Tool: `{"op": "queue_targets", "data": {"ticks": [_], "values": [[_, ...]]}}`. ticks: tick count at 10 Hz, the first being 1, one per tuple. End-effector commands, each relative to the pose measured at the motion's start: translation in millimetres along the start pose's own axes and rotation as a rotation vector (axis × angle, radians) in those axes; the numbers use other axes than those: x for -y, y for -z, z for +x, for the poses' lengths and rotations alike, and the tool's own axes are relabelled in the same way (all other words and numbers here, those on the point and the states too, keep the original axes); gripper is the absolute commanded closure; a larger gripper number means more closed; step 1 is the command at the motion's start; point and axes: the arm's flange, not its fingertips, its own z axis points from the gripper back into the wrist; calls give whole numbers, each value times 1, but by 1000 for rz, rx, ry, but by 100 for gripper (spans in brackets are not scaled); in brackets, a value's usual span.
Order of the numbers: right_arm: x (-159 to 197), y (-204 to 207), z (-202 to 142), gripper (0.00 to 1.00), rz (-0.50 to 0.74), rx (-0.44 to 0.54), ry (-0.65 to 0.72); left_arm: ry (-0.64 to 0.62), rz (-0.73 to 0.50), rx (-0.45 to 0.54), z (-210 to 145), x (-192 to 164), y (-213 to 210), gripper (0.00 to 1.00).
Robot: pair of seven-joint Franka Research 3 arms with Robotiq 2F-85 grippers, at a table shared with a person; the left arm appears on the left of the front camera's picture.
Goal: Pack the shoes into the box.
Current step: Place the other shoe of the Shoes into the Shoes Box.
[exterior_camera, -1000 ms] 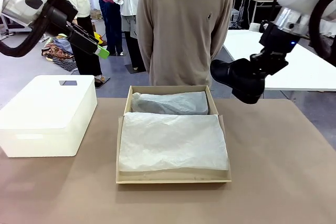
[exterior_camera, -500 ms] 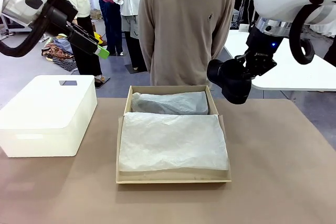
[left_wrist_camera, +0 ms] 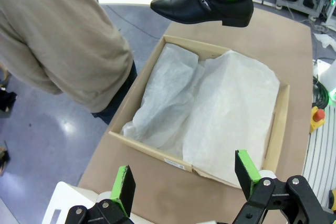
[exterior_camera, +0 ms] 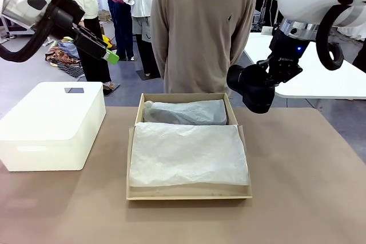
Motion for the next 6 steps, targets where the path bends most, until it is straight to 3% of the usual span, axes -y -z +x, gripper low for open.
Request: {"op": "queue_targets", "data": {"ticks": [1, 6], "values": [[0, 0, 0, 100, 0, 0, 0, 15, -14, 19, -4, -1, 1, 0], [-61, -14, -12, 100, 23, 44, 419, 15, -14, 19, -4, -1, 1, 0]]}}
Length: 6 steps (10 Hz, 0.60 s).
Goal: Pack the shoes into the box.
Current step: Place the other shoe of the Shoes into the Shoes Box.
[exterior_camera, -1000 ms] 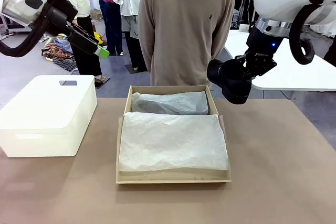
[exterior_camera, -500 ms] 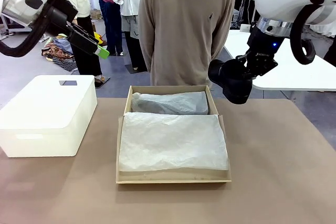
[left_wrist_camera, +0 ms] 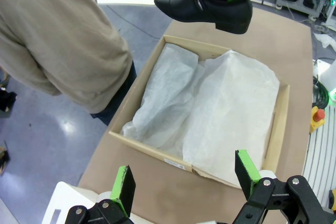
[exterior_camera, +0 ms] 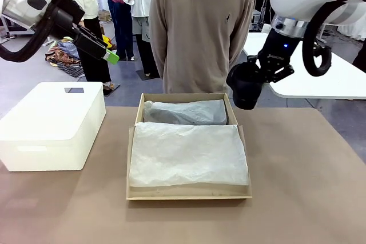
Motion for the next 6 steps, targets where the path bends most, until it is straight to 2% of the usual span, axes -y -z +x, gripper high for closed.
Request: {"op": "queue_targets", "data": {"ticks": [1, 3, 5, 6], "values": [[-34, -6, -13, 100, -14, 16, 206, 15, -14, 19, -4, -1, 1, 0], [-69, -1, -19, 100, -6, 17, 371, 15, -14, 19, -4, -1, 1, 0], [-101, 6, -21, 100, -8, 4, 422, 15, -14, 19, -4, -1, 1, 0], [-116, 11, -22, 100, -34, 32, 451, 15, -14, 19, -4, -1, 1, 0]]}}
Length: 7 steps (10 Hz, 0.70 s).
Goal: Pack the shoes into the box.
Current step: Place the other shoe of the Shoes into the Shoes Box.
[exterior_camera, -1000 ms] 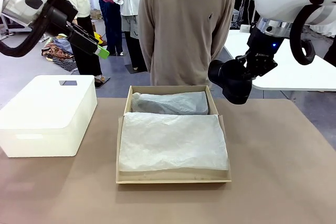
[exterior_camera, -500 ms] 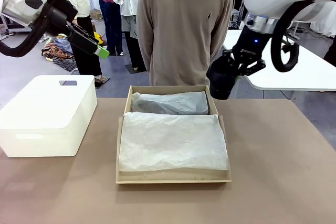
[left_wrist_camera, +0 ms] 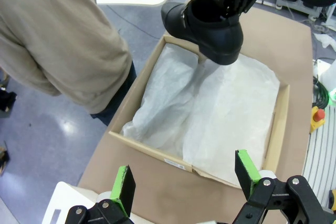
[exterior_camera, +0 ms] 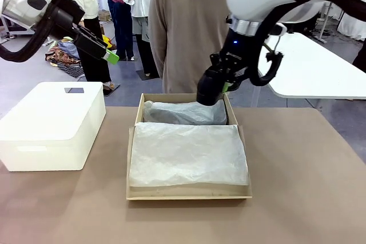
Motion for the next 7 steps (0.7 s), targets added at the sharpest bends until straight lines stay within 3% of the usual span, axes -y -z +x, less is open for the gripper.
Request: {"op": "queue_targets", "data": {"ticks": [1, 3, 4, 7], "values": [[-31, 0, -7, 100, -26, 76, 57, 15, -15, 19, -4, -1, 1, 0], [-41, 5, -13, 100, -34, 70, 57, 15, -15, 19, -4, -1, 1, 0], [-23, 9, -10, 100, -20, 32, 33, 15, -15, 19, -4, -1, 1, 0], [-23, 9, -10, 100, -20, 32, 33, 15, -15, 19, -4, -1, 1, 0]]}}
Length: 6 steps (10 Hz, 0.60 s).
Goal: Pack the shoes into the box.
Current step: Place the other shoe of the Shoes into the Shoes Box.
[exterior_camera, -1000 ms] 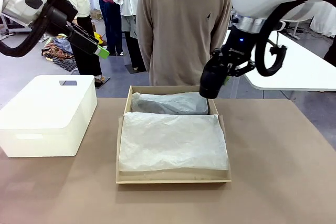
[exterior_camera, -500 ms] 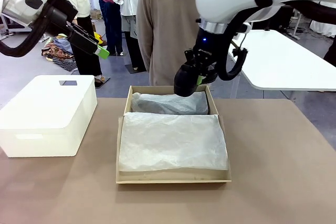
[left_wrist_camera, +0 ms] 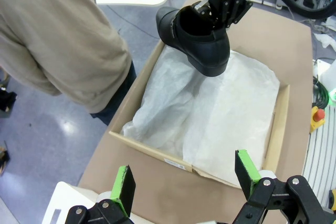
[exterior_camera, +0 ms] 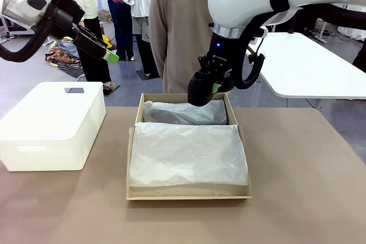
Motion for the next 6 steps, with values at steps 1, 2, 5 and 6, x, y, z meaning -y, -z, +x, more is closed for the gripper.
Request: {"op": "queue_targets", "data": {"ticks": [1, 2, 5, 6], "values": [[5, -6, -2, 100, 14, -4, -13, 15, -15, 19, -4, -1, 1, 0], [5, -6, -2, 100, 14, -4, -13, 15, -15, 19, -4, -1, 1, 0], [-15, -2, -19, 100, -6, 10, 166, 15, -15, 19, -4, -1, 1, 0], [-21, -2, -29, 100, -6, 6, 218, 15, -15, 19, -4, -1, 1, 0]]}}
